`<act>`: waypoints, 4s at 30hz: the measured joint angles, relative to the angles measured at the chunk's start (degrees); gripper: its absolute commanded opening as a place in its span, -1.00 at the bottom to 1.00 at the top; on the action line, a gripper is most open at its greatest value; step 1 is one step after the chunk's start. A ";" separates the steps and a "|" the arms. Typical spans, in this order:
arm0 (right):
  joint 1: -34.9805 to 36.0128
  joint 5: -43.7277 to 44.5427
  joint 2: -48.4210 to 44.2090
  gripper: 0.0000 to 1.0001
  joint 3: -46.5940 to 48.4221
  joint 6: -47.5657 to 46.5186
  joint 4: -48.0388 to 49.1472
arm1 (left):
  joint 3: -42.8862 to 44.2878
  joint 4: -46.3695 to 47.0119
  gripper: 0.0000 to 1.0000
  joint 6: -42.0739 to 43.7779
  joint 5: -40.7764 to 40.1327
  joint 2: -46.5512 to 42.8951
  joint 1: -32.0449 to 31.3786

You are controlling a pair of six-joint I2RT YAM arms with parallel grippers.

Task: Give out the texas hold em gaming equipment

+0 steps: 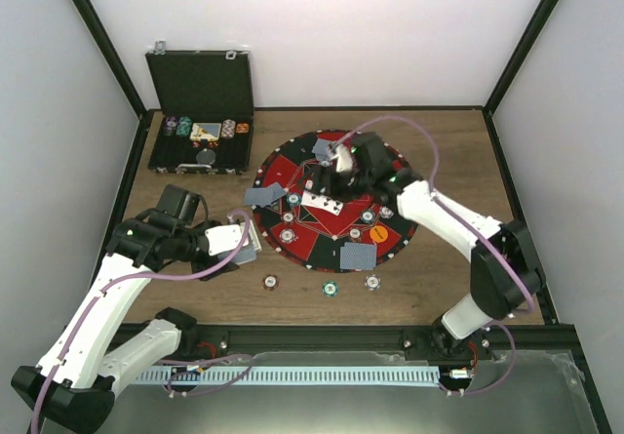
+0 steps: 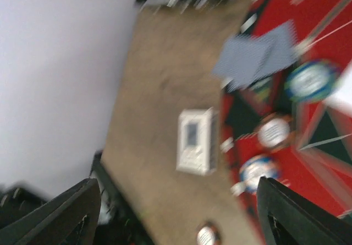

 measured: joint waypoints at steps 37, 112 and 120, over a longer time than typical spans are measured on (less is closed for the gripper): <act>27.04 -13.55 6.75 0.40 -6.84 25.75 33.57 | 0.00 1.33 -0.77 -0.09 1.33 0.90 0.00; -9.40 -19.56 -7.78 -0.95 -18.58 15.41 21.05 | 0.00 0.76 -0.77 -0.09 1.07 0.90 -0.04; -18.78 -15.15 8.94 -0.97 -10.19 1.79 8.92 | 0.02 0.66 -0.77 -0.09 0.79 0.87 -0.04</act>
